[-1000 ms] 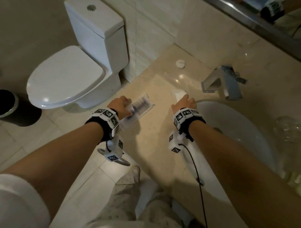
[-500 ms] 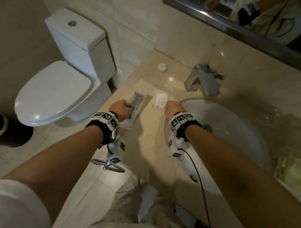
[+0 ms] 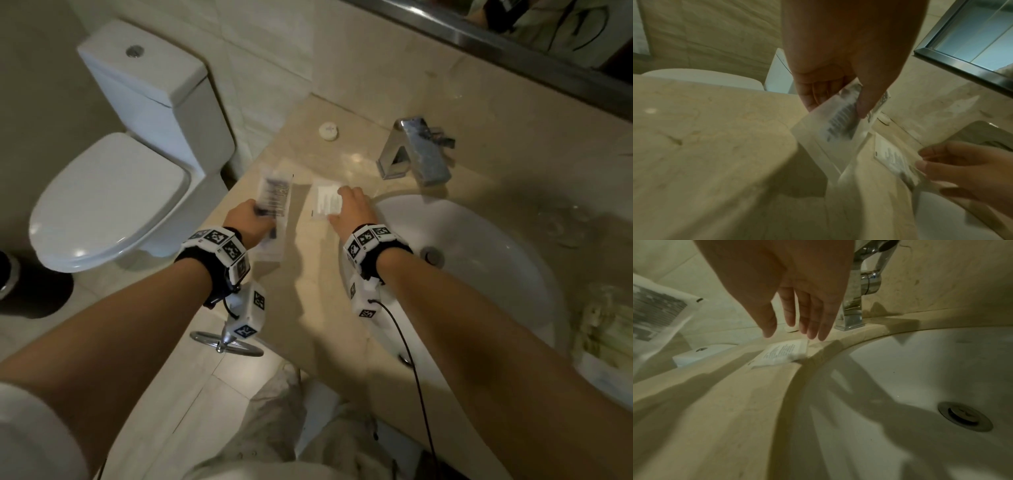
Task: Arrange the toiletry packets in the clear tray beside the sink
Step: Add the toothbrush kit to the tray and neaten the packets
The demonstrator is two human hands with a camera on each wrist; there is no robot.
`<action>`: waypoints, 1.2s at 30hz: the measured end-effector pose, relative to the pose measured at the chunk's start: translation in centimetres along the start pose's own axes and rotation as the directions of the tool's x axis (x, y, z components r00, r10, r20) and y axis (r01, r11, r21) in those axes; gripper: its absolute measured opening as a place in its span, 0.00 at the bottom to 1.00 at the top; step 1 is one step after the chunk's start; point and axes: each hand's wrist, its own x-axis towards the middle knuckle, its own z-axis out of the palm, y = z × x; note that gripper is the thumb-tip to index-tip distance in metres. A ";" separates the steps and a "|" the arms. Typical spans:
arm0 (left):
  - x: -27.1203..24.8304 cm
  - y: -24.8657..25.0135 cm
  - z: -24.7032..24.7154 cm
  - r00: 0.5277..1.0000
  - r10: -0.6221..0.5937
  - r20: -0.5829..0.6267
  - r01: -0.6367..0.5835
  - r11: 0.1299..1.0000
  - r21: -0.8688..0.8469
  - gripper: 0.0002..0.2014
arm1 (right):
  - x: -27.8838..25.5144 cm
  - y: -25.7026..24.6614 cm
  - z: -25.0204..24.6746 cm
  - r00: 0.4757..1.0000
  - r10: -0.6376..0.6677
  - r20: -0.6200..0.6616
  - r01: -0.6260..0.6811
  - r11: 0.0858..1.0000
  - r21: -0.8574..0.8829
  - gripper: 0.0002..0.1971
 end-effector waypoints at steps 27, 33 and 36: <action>1.9 0.7 -0.4 0.997 0.083 0.005 -0.083 0.996 -0.016 0.15 | -1.6 -0.1 -0.4 0.950 -0.079 0.301 0.181 0.926 -0.331 0.14; 1.7 1.6 -0.1 0.987 0.154 -0.035 -0.156 0.984 -0.083 0.34 | -1.5 1.6 -0.9 0.990 0.001 0.144 -0.030 0.980 0.195 0.05; 1.9 3.3 -0.2 0.965 0.261 -0.002 -0.261 0.965 0.011 0.35 | -1.8 2.3 -2.9 0.995 0.058 0.082 -0.092 0.862 0.498 0.08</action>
